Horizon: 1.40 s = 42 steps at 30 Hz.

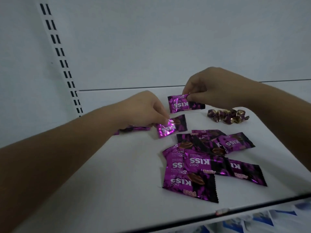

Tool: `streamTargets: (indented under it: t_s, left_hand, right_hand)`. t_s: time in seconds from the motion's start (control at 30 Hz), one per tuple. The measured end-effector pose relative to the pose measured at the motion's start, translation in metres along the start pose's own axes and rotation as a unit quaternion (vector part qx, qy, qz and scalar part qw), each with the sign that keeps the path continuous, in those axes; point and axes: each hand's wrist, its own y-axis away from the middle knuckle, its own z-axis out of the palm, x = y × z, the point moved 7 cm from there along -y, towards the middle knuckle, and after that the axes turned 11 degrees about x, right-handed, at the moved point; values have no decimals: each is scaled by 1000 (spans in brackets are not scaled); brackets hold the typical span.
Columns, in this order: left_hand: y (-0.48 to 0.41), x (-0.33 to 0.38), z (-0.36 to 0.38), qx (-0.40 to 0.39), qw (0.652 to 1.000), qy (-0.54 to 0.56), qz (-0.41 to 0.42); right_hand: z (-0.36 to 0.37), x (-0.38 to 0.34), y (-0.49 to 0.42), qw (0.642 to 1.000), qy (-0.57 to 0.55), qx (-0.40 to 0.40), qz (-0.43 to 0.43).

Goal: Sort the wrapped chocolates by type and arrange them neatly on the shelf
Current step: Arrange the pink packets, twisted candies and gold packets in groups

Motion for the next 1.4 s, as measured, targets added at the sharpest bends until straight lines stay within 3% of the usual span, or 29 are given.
streamTargets:
  t_s: [0.13,0.3,0.4,0.57,0.7,0.87,1.4]
  left_hand:
    - [21,-17,-57,71,995,-75,7]
    - [57,-65,-90,51,995,-51,-71]
    - [75,-87,-87,34,991,-106,-74]
    - [90,-89,-82,61,973,-222,7]
    - [93,-91,-76,68,973,-214,57]
    - [92,-95,-69,67,969,-220,93]
    - [90,-86,-70,87,961,-229,129]
  right_hand:
    - [7,-16,-9,999,-51,9,8]
    - [51,-52,-8,988,-97,-120,-15]
    - [86,-72,-1,978,-63,-190,-58]
    - [88,-85,-4,984,-2,-134,-114]
    - [90,-91,3,975,-49,-171,-130]
    - [100,-89,0,979,-23,-144,-140]
    - [94,-79,-3,983,-36,-134,-120]
